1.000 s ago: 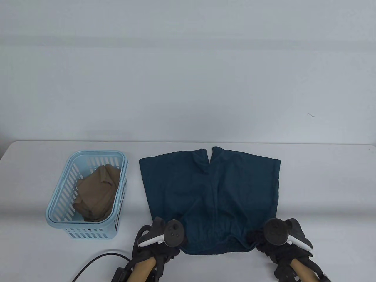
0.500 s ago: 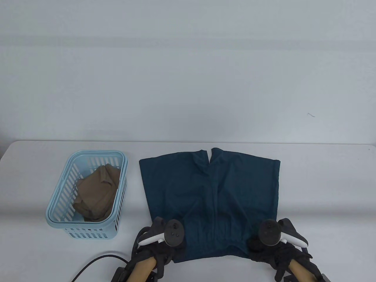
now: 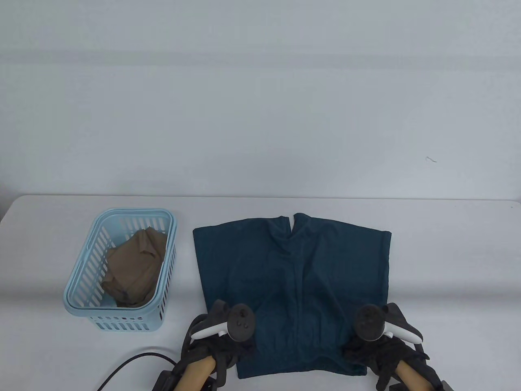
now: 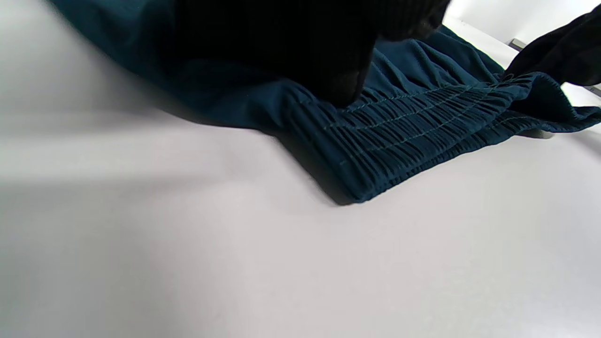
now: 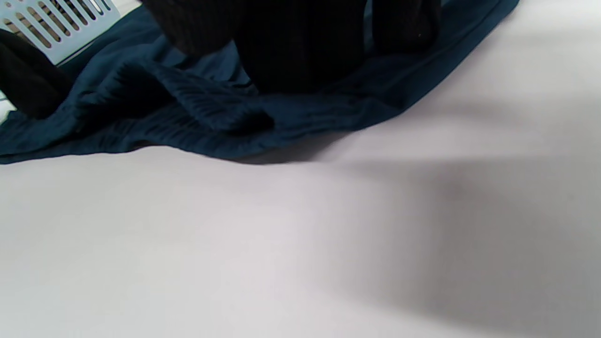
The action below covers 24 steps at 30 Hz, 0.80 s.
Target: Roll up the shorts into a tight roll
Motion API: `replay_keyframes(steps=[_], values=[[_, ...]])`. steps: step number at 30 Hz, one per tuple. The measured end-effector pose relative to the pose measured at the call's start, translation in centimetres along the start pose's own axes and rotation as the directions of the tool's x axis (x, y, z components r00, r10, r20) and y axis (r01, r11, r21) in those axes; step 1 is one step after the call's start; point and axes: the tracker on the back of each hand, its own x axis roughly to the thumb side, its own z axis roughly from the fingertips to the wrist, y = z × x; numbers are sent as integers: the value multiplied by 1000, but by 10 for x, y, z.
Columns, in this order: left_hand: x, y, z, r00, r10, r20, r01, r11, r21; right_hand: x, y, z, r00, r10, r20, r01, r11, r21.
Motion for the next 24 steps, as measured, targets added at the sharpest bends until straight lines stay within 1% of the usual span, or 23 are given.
replay_keyframes(steps=[1, 4, 5, 6, 7, 8, 10, 12, 15, 18, 19, 21, 24], values=[[0, 0, 1, 1000, 5, 5, -5, 1000, -6, 1, -1, 1, 1000, 4, -6, -5, 1000, -21], [-2, 3, 4, 999, 25, 24, -24, 999, -27, 6, -12, 6, 999, 27, -37, -33, 982, -188], [-3, 6, 5, 999, 44, 24, -44, 999, -7, 10, -17, 10, 999, 24, -27, -31, 964, -266], [-3, 8, 6, 998, 58, 19, -59, 998, 12, 13, -20, 12, 1000, 14, -15, -18, 951, -309], [-3, 13, 6, 997, 77, 11, -78, 996, 52, 19, -23, 15, 1000, -13, 10, 16, 936, -350], [-1, 18, 5, 996, 87, 11, -88, 991, 97, 25, -23, 16, 998, -41, 37, 52, 928, -370], [3, 29, 2, 995, 95, -1, -94, 982, 163, 39, -22, 17, 993, -79, 86, 105, 929, -355], [10, 44, -3, 996, 85, -19, -79, 971, 224, 53, -18, 14, 988, -90, 124, 124, 946, -301], [21, 69, -21, 997, 59, -40, -46, 962, 269, 78, -10, 7, 974, -129, 186, 170, 959, -227], [32, 89, -44, 996, 62, -56, -42, 949, 311, 97, -1, -1, 966, -149, 211, 185, 970, -161], [37, 96, -55, 996, 66, -60, -44, 948, 316, 103, 4, -5, 971, -127, 204, 156, 979, -133], [45, 104, -75, 996, 66, -67, -42, 951, 305, 108, 9, -8, 979, -89, 184, 113, 986, -126], [54, 107, -105, 996, 61, -72, -42, 970, 238, 111, 18, -13, 987, -37, 155, 57, 991, -123]])
